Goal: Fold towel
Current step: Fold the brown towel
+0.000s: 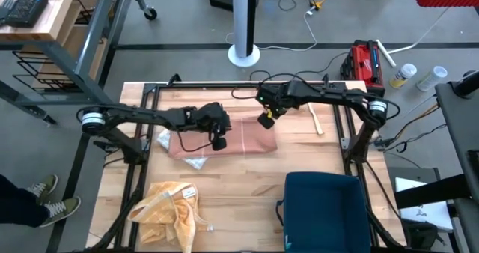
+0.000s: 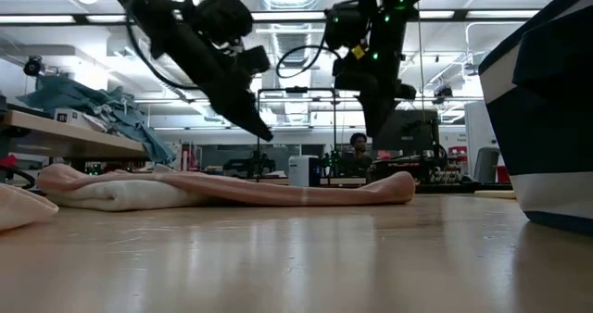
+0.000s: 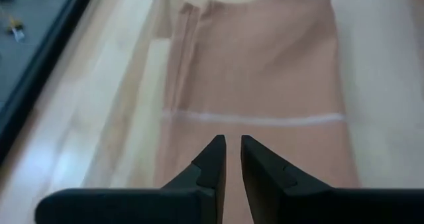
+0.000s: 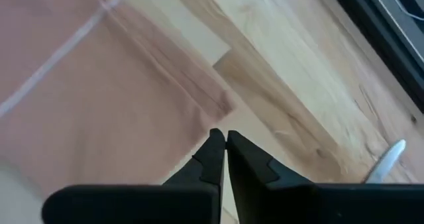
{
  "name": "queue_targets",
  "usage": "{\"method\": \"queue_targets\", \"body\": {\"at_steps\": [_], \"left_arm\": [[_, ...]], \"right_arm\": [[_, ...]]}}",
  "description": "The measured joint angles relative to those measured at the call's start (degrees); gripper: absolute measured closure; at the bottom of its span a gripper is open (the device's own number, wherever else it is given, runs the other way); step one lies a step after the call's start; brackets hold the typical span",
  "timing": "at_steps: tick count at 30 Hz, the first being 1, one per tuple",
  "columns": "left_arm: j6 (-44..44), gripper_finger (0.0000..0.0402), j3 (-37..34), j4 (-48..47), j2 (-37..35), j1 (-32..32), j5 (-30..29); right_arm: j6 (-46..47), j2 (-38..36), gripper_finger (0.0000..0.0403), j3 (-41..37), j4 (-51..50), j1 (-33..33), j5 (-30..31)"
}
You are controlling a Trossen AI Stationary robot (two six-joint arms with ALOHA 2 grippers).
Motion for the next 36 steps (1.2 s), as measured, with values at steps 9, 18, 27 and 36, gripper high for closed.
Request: {"method": "queue_targets", "body": {"at_steps": [9, 18, 27, 36], "left_arm": [[9.2, 0.0337, 14.5, 1.8, 16.1, 0.2, 0.5], [15.2, 0.0271, 39.4, -14.6, 32.9, 3.6, 2.2], [16.4, 0.0274, 52.7, -25.3, 42.7, 6.1, 10.8], [17.7, 0.0303, 53.1, -25.9, 43.4, 6.2, 11.6]], "right_arm": [[-2.9, -5.1, 0.0348, 0.0, -4.7, 1.6, -0.1], [-3.0, -19.7, 0.0314, -0.5, -9.6, 5.9, -0.3], [-0.4, -28.2, 0.0293, -3.1, -11.1, 9.7, -1.6], [0.0, -28.5, 0.0280, -6.9, -11.2, 10.6, -1.6]]}}
